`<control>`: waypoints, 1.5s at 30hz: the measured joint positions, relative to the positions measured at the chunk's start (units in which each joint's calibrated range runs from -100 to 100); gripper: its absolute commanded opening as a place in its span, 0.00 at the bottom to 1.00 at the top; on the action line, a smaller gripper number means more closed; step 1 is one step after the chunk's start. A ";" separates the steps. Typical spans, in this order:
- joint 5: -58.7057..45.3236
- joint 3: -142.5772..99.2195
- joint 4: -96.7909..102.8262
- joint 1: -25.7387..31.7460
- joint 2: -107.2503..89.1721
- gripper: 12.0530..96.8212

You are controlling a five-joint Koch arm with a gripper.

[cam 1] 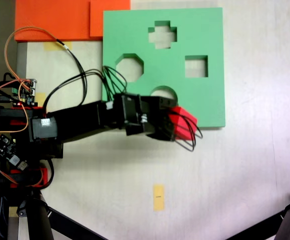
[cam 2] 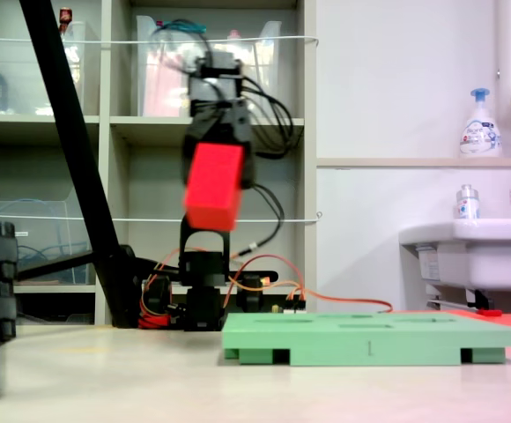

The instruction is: Put the square block into the corresponding hole

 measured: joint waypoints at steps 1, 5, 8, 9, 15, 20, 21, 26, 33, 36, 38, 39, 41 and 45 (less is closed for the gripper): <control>1.12 0.78 0.00 1.32 1.09 0.11; 3.52 0.88 0.00 5.27 6.16 0.11; 4.44 1.37 0.20 7.18 9.17 0.11; 4.64 2.06 0.49 7.77 10.53 0.11; 4.84 2.55 3.13 9.28 15.87 0.11; 4.84 4.41 6.95 10.06 22.16 0.12; 4.84 4.31 8.03 10.11 23.12 0.12; 6.20 4.41 13.80 10.60 26.95 0.12; 8.50 8.62 15.66 11.67 33.24 0.12; 8.94 8.62 17.43 12.11 35.29 0.12; 8.94 8.62 18.11 12.26 36.53 0.12; 8.94 8.62 18.31 12.31 36.80 0.12; 8.94 8.62 18.31 12.36 37.35 0.12; 8.94 8.62 18.31 12.36 38.58 0.13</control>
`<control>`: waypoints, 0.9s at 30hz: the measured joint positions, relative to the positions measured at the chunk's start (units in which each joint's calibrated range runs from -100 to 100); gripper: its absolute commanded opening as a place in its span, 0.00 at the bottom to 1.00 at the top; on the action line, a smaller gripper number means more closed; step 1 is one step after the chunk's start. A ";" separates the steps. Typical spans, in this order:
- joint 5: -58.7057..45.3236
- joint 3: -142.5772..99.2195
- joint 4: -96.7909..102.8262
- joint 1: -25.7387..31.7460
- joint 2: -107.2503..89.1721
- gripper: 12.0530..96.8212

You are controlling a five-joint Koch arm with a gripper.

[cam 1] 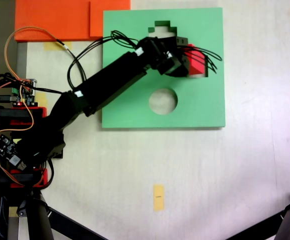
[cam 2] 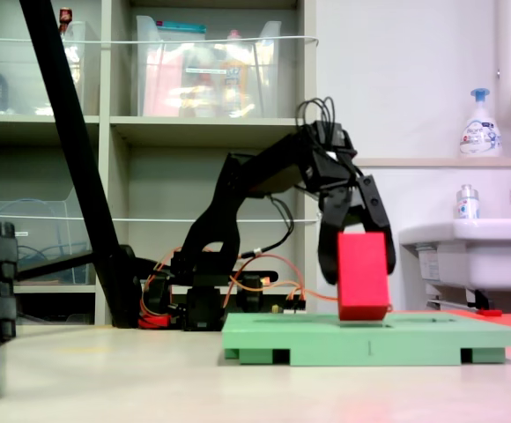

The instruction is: Put the square block into the corresponding hole

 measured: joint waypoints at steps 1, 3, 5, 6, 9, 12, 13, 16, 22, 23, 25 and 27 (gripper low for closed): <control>0.00 0.00 0.00 0.00 0.00 0.14; 0.00 0.00 0.00 0.00 0.00 0.14; 0.00 0.00 0.00 0.00 0.00 0.14; 0.00 0.00 0.00 -0.05 0.00 0.14; 0.00 0.00 0.00 -0.10 0.00 0.15; 0.00 0.00 0.00 -0.10 0.27 0.15; 0.00 0.00 0.00 -0.10 0.41 0.15; 0.00 0.00 0.00 -0.15 0.55 0.15; 0.00 0.29 0.00 -0.29 2.05 0.17; 0.00 0.59 0.10 -0.34 2.19 0.17; -0.05 0.59 0.10 -0.54 2.60 0.17; -0.05 0.59 0.29 -0.63 3.28 0.17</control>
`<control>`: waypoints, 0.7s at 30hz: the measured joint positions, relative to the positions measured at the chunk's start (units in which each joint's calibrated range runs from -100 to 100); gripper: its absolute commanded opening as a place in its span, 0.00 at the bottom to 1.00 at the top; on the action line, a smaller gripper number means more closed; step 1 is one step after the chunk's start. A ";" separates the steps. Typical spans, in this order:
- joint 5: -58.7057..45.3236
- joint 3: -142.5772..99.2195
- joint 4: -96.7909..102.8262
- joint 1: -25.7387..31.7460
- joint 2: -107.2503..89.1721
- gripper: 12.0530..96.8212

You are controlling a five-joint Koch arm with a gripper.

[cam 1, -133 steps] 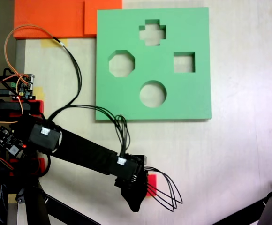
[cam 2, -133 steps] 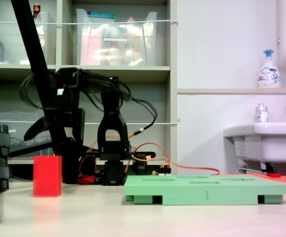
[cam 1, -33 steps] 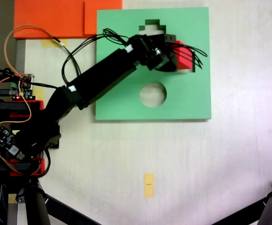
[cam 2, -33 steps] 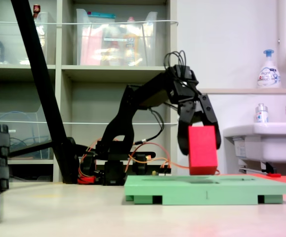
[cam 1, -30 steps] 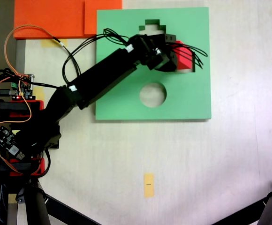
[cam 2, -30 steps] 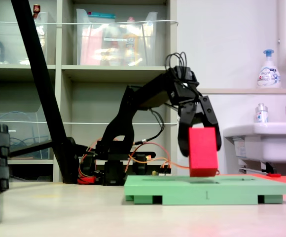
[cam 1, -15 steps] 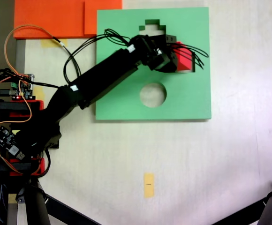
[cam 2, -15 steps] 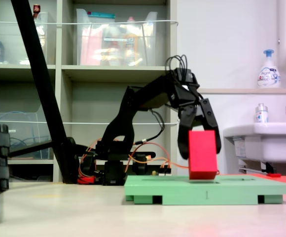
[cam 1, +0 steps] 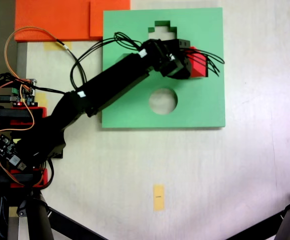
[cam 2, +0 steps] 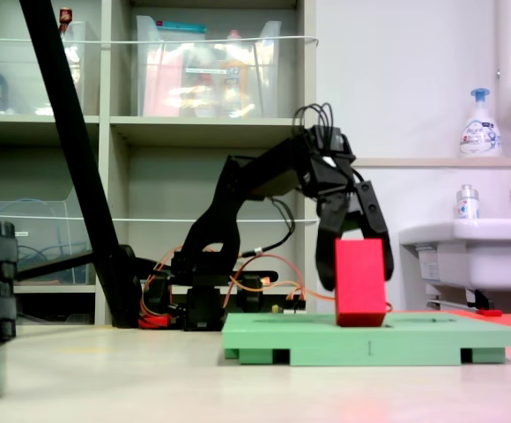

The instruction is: Put the square block into the corresponding hole

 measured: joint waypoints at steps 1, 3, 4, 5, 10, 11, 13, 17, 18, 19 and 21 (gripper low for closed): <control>-0.10 0.00 0.10 0.00 0.55 0.17; -0.15 0.00 0.69 -0.05 1.50 0.17; -0.15 0.00 0.98 -0.05 2.05 0.17; -0.20 0.00 1.08 -0.05 2.87 0.17; -0.20 1.57 2.35 -0.05 7.80 0.19; -0.20 2.16 2.25 -0.05 8.76 0.19; -0.20 2.35 2.25 -0.05 9.99 0.24; -0.20 3.43 2.35 -0.05 11.76 0.35; -0.29 3.63 2.55 -0.10 12.45 0.39; -0.20 3.82 3.23 -0.10 13.13 0.43; -0.15 3.92 6.27 -0.39 15.32 0.48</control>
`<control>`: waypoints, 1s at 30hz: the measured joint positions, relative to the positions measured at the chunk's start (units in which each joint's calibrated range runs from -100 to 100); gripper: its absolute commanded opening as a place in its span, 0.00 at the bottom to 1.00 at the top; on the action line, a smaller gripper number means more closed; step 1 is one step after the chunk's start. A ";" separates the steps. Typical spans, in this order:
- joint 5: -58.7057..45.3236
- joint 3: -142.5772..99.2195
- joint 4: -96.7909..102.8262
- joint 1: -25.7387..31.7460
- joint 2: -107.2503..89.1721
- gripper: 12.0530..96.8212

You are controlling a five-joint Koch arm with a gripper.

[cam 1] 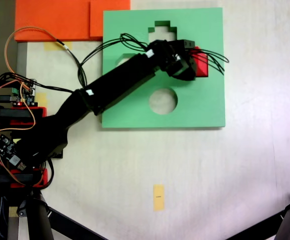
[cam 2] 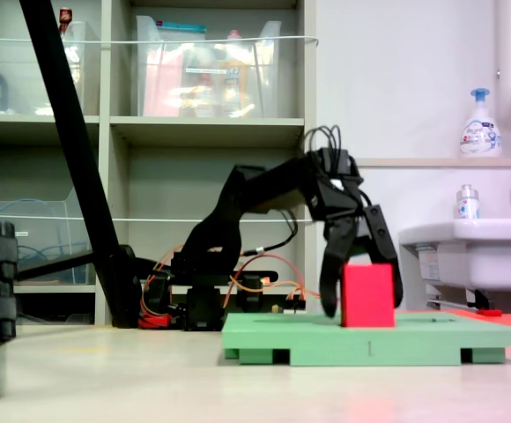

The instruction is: Put the square block into the corresponding hole

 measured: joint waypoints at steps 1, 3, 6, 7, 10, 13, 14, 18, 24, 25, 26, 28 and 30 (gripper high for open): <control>-0.05 -0.10 1.66 -0.20 0.68 0.52; 0.00 -0.10 3.52 -0.49 0.82 0.60; 0.00 -0.20 3.82 -0.73 0.96 0.76; 0.00 -0.20 3.92 -0.73 0.96 0.83; 0.05 -0.20 3.82 -0.73 0.96 0.99; 0.05 0.78 3.82 -0.78 0.68 0.98; 0.10 0.78 3.72 -0.78 0.00 0.98; 0.10 0.69 1.57 -0.63 -9.58 0.98; -2.15 0.69 -4.60 -0.10 -38.44 0.98; -4.44 0.78 -5.97 -0.10 -44.05 0.98; -7.28 0.78 -7.05 -0.10 -49.52 0.98; -13.53 0.78 -8.22 -0.20 -59.78 0.92; -19.10 0.78 -8.22 -1.12 -69.63 0.80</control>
